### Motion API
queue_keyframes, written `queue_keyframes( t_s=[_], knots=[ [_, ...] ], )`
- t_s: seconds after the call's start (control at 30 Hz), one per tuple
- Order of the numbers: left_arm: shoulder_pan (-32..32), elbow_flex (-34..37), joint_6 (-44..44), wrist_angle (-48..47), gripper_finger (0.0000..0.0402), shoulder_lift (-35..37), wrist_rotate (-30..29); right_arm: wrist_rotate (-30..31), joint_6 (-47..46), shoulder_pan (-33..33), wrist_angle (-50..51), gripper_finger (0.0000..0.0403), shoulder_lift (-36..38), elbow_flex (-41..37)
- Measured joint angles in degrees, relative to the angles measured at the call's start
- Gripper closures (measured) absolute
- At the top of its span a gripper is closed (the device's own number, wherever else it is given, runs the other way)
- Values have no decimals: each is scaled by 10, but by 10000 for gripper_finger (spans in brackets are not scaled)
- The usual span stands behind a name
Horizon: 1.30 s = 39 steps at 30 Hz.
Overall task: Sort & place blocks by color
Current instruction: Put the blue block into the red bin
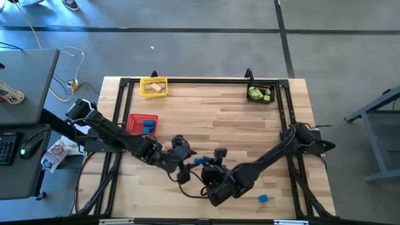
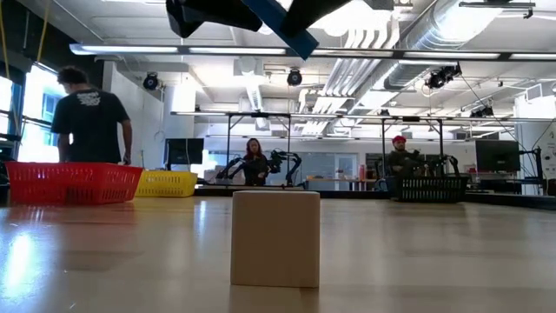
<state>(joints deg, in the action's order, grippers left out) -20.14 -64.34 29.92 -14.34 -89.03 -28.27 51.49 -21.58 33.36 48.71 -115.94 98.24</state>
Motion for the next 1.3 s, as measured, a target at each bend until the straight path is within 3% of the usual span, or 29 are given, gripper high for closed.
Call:
queue_keyframes(
  t_s=[0.37, 0.9, 1.3],
  knots=[
    [20, 0, 10, 2, 216, 0, -5, 45, 41, -1, -30, 331, 0, 0],
    [21, -1, -71, 17, 322, 0, 5, 59, 41, 0, -27, 331, 0, 0],
    [22, 0, -142, 23, 364, -1, -13, 22, 39, -4, -33, 368, 1, 1]
  ],
)
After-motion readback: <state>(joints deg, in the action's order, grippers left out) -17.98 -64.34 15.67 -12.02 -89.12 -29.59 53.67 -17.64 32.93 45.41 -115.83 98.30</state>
